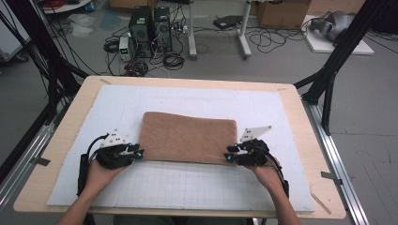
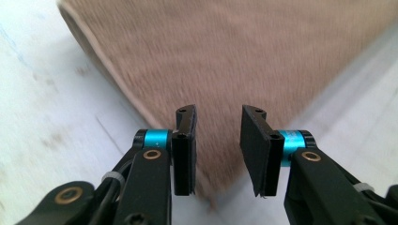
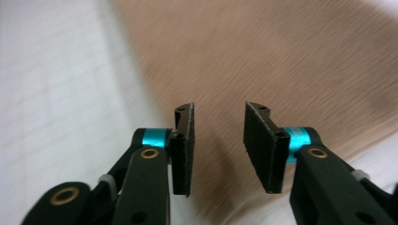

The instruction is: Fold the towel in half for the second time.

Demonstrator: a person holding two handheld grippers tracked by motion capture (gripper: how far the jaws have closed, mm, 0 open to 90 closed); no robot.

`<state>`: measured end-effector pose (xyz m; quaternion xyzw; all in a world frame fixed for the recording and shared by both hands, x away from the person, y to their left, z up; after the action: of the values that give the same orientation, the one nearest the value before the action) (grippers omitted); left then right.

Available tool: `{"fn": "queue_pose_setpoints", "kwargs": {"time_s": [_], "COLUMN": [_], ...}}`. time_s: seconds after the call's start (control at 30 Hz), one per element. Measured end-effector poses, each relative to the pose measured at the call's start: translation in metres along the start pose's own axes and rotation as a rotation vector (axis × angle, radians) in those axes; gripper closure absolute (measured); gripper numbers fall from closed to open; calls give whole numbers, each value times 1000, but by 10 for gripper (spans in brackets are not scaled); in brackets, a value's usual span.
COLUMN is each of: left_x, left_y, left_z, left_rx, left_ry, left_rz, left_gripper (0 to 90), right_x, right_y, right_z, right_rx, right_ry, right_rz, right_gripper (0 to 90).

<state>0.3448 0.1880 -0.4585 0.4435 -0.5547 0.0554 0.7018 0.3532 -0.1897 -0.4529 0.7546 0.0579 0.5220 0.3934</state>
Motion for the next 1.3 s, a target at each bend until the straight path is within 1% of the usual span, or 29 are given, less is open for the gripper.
{"fn": "queue_pose_setpoints", "kwargs": {"time_s": [0.03, 0.1, 0.13, 0.2, 0.23, 0.27, 0.3, 0.33, 0.37, 0.4, 0.43, 0.47, 0.53, 0.57, 0.6, 0.63, 0.67, 0.8, 0.87, 0.9, 0.93, 0.97, 1.03, 1.07, 1.1, 1.13, 1.2, 1.23, 1.3], "left_x": [9, 25, 33, 47, 53, 57, 60, 62, 62, 61, 58, 54, 41, 38, 38, 38, 38, 38, 39, 41, 44, 46, 52, 53, 52, 50, 41, 37, 37], "left_y": [-3, -10, -15, -29, -37, -45, -52, -60, -66, -70, -75, -80, -88, -90, -90, -91, -91, -89, -87, -87, -85, -85, -83, -83, -82, -83, -87, -89, -90], "left_z": [-3, -7, -10, -16, -20, -24, -29, -35, -39, -44, -48, -51, -55, -56, -56, -55, -54, -54, -53, -53, -52, -52, -53, -54, -57, -59, -64, -65, -66], "left_rx": [12, 16, 20, 38, 45, 59, 68, 82, 92, 112, 122, 122, 139, 131, 136, 142, 147, 145, 150, 154, 157, 159, 178, 184, 189, 196, 207, 197, 192], "left_ry": [-6, 14, 22, 28, 30, 27, 36, 51, 65, 72, 102, 122, 108, 116, 123, 113, 92, 104, 91, 85, 77, 73, 81, 89, 96, 103, 113, 122, 143], "left_rz": [16, 49, 55, 61, 64, 65, 54, 40, 32, 29, 27, 8, -72, -76, -70, -73, -81, -87, -87, -75, -58, -38, 5, 21, 22, 9, -40, -57, -50], "left_gripper": [685, 719, 739, 760, 765, 767, 773, 773, 774, 774, 775, 776, 776, 776, 777, 777, 778, 778, 775, 770, 766, 766, 766, 766, 765, 765, 762, 760, 758], "right_x": [5, 21, 28, 42, 49, 56, 63, 67, 70, 73, 73, 71, 65, 62, 61, 60, 60, 60, 62, 64, 66, 69, 70, 69, 67, 65, 59, 58, 53], "right_y": [-1, -8, -12, -22, -28, -34, -41, -47, -54, -61, -67, -73, -83, -87, -89, -89, -89, -88, -85, -82, -78, -75, -71, -68, -66, -65, -64, -64, -68], "right_z": [3, 13, 19, 28, 32, 36, 41, 46, 50, 55, 58, 62, 67, 69, 70, 71, 71, 70, 68, 67, 66, 67, 70, 73, 75, 78, 82, 84, 86], "right_rx": [-14, -23, -41, -48, -62, -72, -81, -90, -93, -108, -129, -139, -146, -149, -150, -155, -159, -181, -191, -193, -188, -197, -226, -228, -225, -225, -231, -235, -233], "right_ry": [-3, -12, -20, -40, -44, -47, -53, -63, -79, -74, -68, -77, -105, -114, -124, -127, -129, -120, -107, -96, -92, -96, -94, -105, -115, -121, -133, -135, -148], "right_rz": [-4, 12, 17, 32, 37, 43, 50, 47, 28, 30, 28, 9, -24, -34, -34, -27, -26, -45, -52, -41, -17, 2, 8, 16, 12, 3, -18, -21, -43], "right_gripper": [670, 728, 759, 805, 823, 834, 841, 844, 844, 849, 856, 856, 869, 874, 879, 881, 883, 881, 855, 840, 835, 825, 818, 815, 810, 808, 807, 807, 807]}}
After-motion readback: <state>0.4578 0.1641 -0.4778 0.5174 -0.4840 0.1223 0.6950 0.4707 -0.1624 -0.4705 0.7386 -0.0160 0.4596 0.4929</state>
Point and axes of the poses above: each handheld gripper's, and its own axes: y roughly backward along the jaws, x roughly out of its top, z roughly to its right, the point moved 6 cm from there along -y, roughly forward along the jaws, and after that the axes turned 4 degrees about -y, right-handed, at the moved point
